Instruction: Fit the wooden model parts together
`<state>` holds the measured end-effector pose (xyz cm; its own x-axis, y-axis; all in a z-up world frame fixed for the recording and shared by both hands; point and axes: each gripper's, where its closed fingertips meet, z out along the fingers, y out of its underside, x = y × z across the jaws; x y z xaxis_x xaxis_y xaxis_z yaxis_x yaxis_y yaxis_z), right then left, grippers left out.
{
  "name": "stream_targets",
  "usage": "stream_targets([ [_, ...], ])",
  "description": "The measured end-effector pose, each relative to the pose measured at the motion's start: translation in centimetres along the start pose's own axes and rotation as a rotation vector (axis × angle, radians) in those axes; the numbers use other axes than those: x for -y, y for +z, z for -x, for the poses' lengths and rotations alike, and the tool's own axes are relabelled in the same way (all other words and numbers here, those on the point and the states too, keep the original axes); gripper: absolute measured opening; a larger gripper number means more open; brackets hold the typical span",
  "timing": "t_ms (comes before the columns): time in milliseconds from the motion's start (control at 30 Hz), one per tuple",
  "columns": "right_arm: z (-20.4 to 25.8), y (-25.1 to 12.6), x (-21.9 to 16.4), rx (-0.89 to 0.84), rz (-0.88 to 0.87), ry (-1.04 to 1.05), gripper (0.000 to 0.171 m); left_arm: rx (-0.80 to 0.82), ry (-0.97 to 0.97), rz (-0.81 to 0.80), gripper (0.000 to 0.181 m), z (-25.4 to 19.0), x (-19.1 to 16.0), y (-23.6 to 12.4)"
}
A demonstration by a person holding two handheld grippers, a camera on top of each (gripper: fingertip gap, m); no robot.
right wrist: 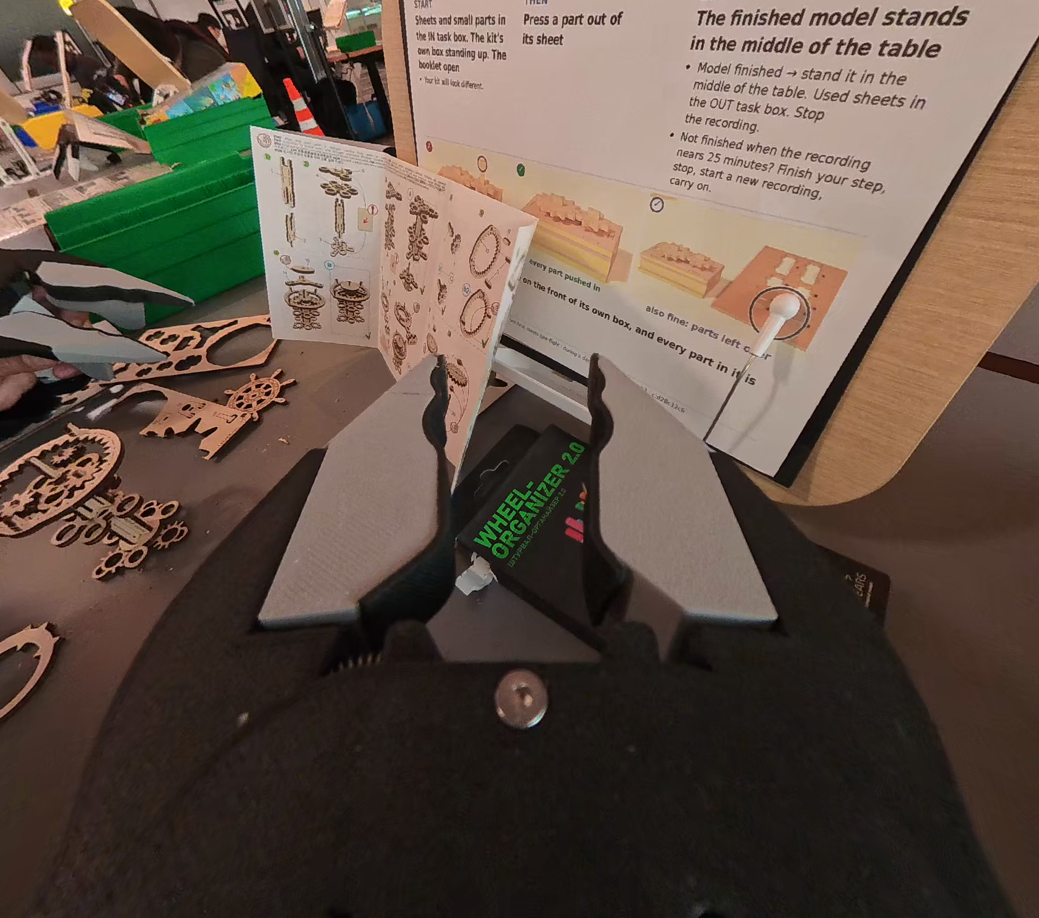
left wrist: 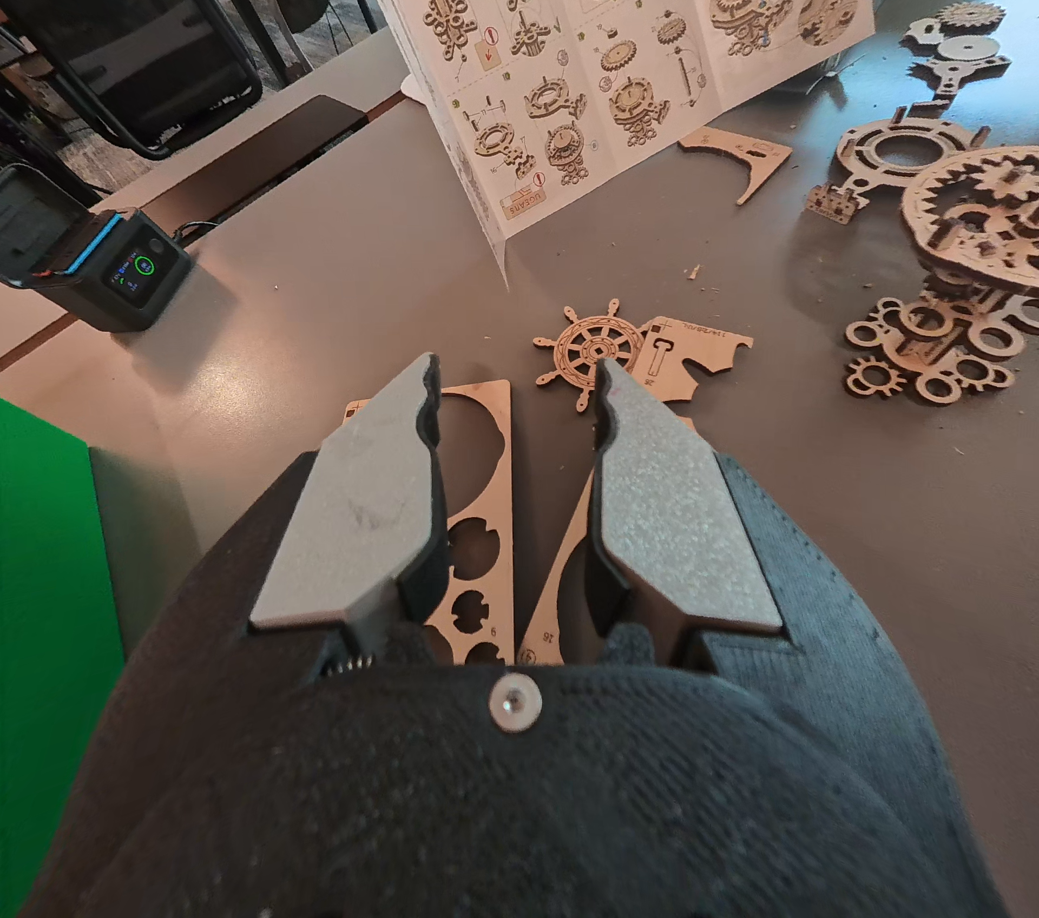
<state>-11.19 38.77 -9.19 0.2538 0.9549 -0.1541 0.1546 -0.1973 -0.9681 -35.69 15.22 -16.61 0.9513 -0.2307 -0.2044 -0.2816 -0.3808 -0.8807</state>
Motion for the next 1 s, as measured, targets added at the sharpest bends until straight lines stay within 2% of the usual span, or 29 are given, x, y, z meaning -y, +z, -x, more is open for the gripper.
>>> stream_targets([
  [767,0.6,1.8,-1.9,0.009,0.071,-0.026,0.046,0.028,-0.006,0.014,0.052,0.7,-0.4,-0.1],
  [1000,0.2,1.3,-1.7,-0.010,0.035,-0.009,0.045,0.040,-0.021,0.016,0.051,1.2,-0.6,0.0],
])
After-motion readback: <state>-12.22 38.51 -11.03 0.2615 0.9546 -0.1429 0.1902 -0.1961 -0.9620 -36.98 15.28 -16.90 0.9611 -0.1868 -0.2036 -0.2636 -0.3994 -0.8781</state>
